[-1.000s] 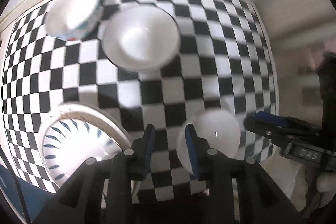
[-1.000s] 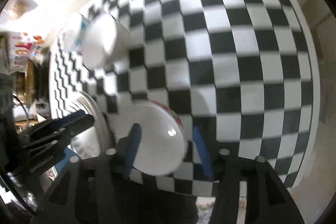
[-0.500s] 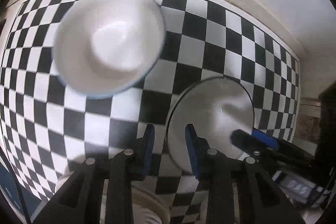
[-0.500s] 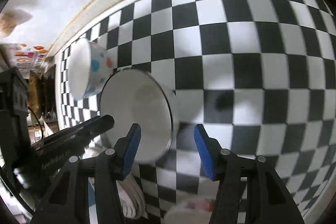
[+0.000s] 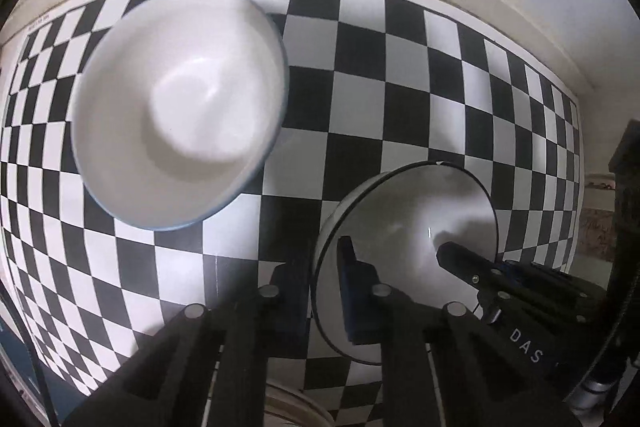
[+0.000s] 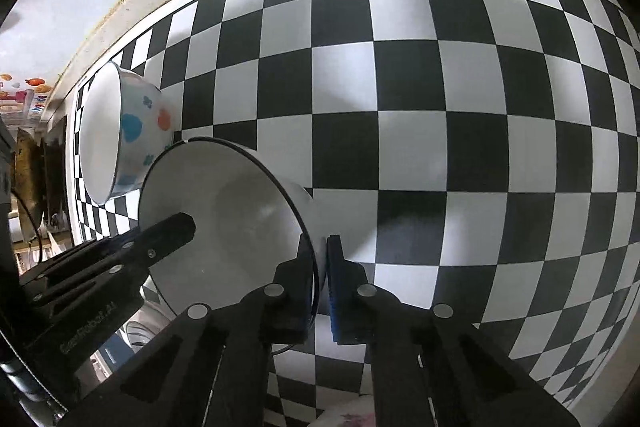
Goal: Organize plates and bowls
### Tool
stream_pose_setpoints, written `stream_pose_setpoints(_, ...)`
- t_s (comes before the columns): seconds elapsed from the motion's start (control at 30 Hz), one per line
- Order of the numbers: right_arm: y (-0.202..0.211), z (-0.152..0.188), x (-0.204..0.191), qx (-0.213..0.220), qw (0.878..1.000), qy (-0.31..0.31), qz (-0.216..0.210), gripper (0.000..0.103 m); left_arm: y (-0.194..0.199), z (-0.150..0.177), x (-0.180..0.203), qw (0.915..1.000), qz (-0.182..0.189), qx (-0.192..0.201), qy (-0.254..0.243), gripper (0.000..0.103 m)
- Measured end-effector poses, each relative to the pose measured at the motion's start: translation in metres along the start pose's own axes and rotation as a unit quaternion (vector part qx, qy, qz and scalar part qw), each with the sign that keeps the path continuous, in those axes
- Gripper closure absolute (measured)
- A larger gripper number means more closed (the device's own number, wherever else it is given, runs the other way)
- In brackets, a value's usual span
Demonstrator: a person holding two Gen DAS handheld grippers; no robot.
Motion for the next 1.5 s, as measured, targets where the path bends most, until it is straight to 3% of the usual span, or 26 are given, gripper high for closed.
stream_pose_setpoints(0.43,0.061,0.029,0.011,0.036,0.999,0.003,-0.006,0.095,0.047,0.022,0.032,0.9980,0.016,0.037,-0.048,0.092)
stream_pose_setpoints(0.93,0.148,0.130,0.060,0.098,0.994,-0.041,-0.010,0.095,0.093,0.092,0.093,0.9859,0.041,0.061,-0.151,0.092)
stream_pose_setpoints(1.2,0.138,0.180,0.081,0.094,0.993,-0.072,-0.019,0.095,0.083,0.127,0.105,0.9814,0.042,0.041,-0.182,0.092)
stream_pose_setpoints(1.5,0.096,0.210,0.105,0.060,0.993,-0.100,-0.012,0.095,0.037,0.152,0.114,0.9787,0.026,-0.007,-0.203,0.092)
Point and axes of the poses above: each gripper's, at about its wrist camera, not at the fingertips, and y roughly against the way its jaws point, x to its right, z to its underside, the point moved 2 cm from there along -y, roughly the way its jaws point, and after that the axes turned 4 degrees about -y, right-handed, at the moved point
